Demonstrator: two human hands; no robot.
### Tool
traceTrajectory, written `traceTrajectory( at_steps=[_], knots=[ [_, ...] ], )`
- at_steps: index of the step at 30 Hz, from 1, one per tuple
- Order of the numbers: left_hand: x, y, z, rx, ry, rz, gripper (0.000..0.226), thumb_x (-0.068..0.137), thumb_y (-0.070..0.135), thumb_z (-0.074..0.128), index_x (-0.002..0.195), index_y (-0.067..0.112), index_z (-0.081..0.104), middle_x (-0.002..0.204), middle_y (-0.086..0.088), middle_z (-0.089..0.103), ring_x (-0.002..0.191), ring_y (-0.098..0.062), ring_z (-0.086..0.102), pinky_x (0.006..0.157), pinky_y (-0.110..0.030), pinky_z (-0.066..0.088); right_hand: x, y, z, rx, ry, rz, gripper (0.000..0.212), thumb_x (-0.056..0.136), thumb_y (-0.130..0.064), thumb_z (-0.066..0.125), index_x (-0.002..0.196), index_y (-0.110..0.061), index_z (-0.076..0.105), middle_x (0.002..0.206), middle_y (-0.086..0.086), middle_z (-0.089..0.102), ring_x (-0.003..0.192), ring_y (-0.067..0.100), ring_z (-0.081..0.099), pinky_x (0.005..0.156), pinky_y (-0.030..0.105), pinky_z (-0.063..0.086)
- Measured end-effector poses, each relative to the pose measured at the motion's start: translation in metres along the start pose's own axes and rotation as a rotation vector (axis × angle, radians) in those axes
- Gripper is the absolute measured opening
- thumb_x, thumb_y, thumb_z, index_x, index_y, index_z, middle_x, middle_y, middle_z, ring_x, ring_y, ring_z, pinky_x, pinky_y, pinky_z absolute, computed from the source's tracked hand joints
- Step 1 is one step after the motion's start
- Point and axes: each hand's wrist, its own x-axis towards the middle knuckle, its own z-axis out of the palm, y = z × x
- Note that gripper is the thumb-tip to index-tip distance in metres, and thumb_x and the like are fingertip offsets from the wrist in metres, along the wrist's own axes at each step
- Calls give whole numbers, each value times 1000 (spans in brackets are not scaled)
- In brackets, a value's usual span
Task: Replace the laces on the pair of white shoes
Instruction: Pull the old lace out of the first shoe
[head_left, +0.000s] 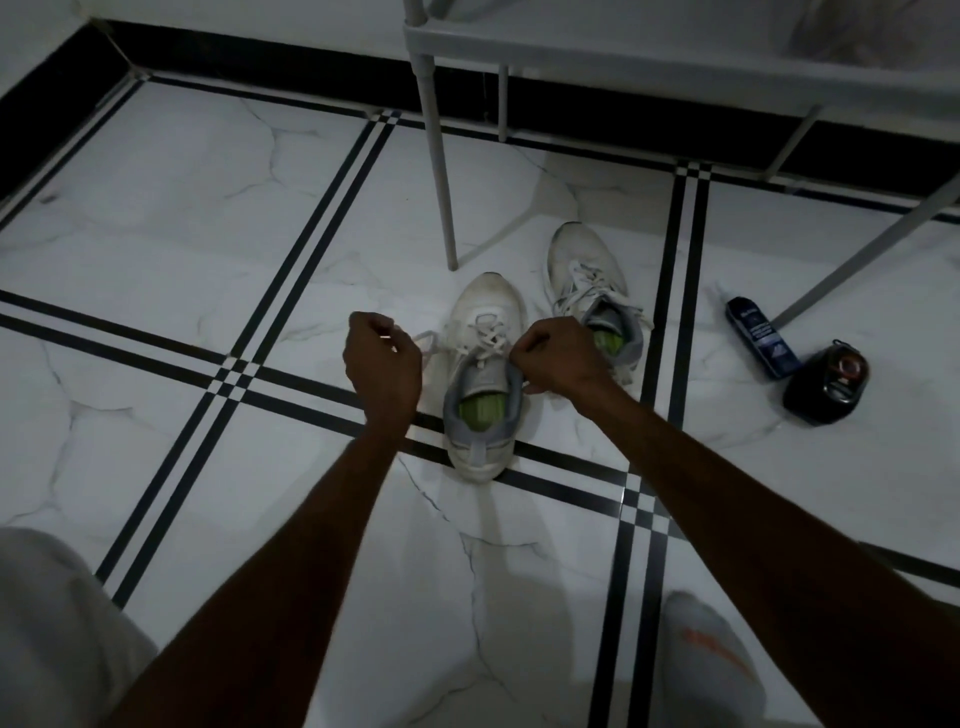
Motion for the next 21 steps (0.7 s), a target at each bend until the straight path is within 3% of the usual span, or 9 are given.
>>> traceTrajectory(
  at_steps=[3,5,7,10,12,14,16,18,21],
  knots=[
    [-7,12,-2,64,-293,309,36,87,15,67,121,12,57,115,-4,61,108,-18,53,89,-31,46,1,-4,-1,-19,-42,-18,11,80,-11,78,73,-14,70,73,4,70,73,28,73,63,48,63],
    [-14,24,6,246,-529,513,37,83,27,71,118,18,63,118,-3,64,114,-23,51,94,-36,39,2,-7,-1,-25,-54,-27,9,82,-10,78,75,-12,71,74,7,71,71,29,73,62,47,63],
    [-20,30,16,466,-577,593,23,85,32,72,105,22,70,108,0,70,112,-25,55,98,-44,35,2,-9,-1,-25,-60,-36,6,83,-9,76,78,-8,73,73,7,71,70,29,73,63,47,63],
    [-22,26,19,566,-483,630,11,92,29,65,94,22,74,96,2,73,107,-24,57,100,-47,34,2,-8,-2,23,-70,6,4,82,-5,75,79,-3,74,68,4,70,70,30,73,64,48,63],
    [-13,20,12,411,-207,406,7,92,24,67,95,20,71,98,1,71,101,-21,60,94,-41,43,2,-6,-2,52,-51,42,7,81,-4,75,74,-3,73,66,5,70,67,27,73,64,48,63],
    [12,14,-2,195,102,-32,10,93,22,68,101,16,68,105,-3,70,104,-21,62,85,-26,39,3,-5,-3,63,-36,47,9,82,-7,76,74,-4,72,67,6,69,67,25,72,63,47,63],
    [25,6,-11,204,146,-165,20,93,20,68,110,11,64,114,-6,67,113,-26,58,85,-23,31,1,-5,-3,50,-51,22,9,82,-10,77,76,-6,72,69,5,70,70,25,73,63,45,63],
    [18,11,-12,248,23,79,35,88,20,69,121,11,60,121,-8,62,117,-26,52,88,-25,31,1,-6,-4,45,-67,11,10,83,-12,78,77,-7,71,71,5,71,72,26,74,64,45,63],
    [-11,23,3,311,-432,501,37,84,28,69,118,16,62,121,-7,60,116,-27,49,93,-40,41,3,-9,-4,1,-85,-3,11,82,-14,78,83,-3,74,78,11,73,73,28,74,65,45,63]
  ],
)
